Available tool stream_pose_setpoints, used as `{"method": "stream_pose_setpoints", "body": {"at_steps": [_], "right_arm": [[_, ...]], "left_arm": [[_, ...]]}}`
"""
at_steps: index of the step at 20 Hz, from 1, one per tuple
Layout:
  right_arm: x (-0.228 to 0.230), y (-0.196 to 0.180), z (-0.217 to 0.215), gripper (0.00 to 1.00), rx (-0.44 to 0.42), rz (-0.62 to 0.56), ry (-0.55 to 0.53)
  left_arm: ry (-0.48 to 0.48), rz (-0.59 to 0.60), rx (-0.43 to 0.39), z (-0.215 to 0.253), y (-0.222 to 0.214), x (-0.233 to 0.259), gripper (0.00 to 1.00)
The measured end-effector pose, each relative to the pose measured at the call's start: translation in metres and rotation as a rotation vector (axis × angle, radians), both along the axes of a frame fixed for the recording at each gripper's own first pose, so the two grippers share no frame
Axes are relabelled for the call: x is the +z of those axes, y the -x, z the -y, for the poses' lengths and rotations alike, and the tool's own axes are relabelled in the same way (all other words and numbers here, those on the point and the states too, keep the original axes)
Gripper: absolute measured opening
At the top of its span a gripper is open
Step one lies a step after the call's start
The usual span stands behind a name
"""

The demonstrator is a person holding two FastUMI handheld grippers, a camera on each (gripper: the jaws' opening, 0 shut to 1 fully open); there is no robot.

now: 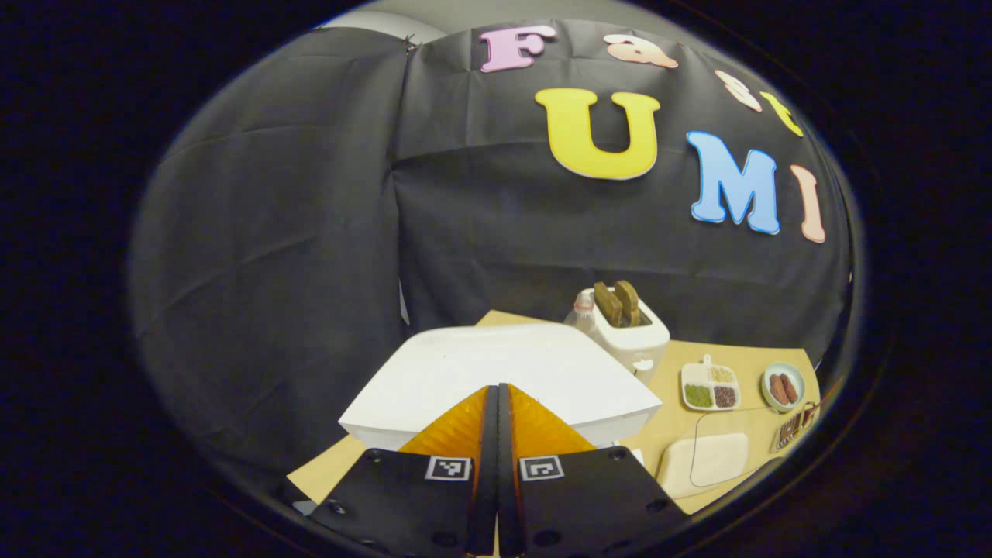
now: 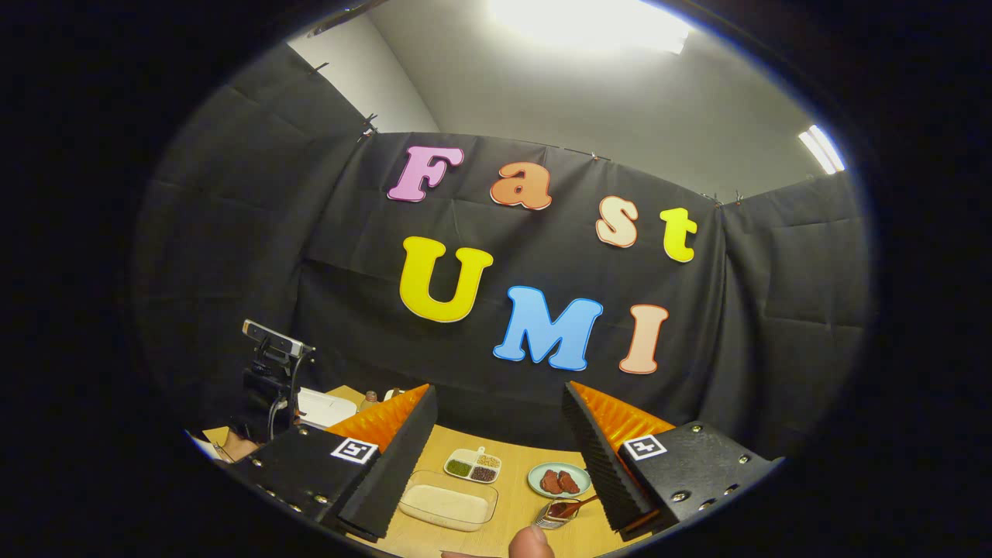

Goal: Close the left gripper, press the button to open the rice cooker; take a wooden spoon from the chopstick holder with the right hand, scoop a spoonful of rice and pour it into the rice cooker, then put the wooden spoon back into the chopstick holder.

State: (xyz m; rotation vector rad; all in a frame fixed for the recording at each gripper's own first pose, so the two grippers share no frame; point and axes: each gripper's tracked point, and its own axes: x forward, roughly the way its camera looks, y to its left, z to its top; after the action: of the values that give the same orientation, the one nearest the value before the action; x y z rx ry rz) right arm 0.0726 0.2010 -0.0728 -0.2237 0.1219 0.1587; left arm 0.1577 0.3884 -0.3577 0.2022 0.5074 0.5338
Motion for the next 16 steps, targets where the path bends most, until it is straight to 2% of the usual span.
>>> {"method": "stream_pose_setpoints", "body": {"at_steps": [4,6,7,16], "right_arm": [[0.007,0.006,0.001,0.99,0.0,0.016,0.005],[0.009,0.008,0.003,0.96,-0.007,0.02,0.002],[0.009,0.01,0.005,0.99,-0.012,0.02,-0.002],[0.009,0.016,0.029,0.99,-0.064,0.019,-0.04]], "left_arm": [[-0.014,0.095,-0.007,0.001,-0.013,0.039,0.08],[0.003,0.107,-0.002,0.002,-0.01,0.041,0.09],[0.005,0.108,-0.001,0.002,-0.009,0.042,0.08],[-0.023,0.159,-0.049,0.017,0.005,0.079,0.09]]}}
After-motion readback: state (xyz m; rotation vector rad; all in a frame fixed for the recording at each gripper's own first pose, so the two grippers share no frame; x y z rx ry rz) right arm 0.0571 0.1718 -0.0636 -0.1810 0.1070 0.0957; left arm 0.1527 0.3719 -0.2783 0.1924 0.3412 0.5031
